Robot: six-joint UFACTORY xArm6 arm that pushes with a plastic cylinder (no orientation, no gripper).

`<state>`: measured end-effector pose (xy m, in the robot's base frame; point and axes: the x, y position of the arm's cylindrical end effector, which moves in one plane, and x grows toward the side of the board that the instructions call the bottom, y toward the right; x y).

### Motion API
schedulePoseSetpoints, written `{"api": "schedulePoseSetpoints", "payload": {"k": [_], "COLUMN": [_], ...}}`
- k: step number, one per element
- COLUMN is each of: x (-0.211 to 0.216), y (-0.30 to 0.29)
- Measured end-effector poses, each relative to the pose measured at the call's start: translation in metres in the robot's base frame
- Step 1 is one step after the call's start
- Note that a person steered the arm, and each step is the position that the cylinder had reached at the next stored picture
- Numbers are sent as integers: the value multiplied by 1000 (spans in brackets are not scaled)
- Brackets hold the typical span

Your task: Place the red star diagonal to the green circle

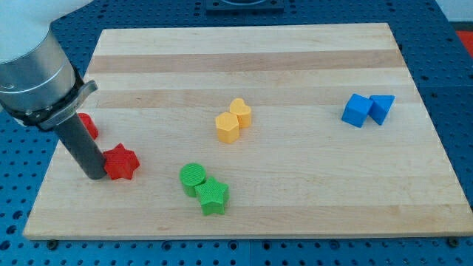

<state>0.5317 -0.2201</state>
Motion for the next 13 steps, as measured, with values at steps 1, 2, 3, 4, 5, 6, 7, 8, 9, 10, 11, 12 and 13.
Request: {"api": "schedulePoseSetpoints", "payload": {"k": [1,2,3,4,5,6,7,8,9,10,11,12,13], "x": [-37,-58,-38,-6,36,35,8,8,-11,-78,-150,-176,-126], "y": [15,18,-7,-39,-38,25,57,58,58,58,59,59,64]}}
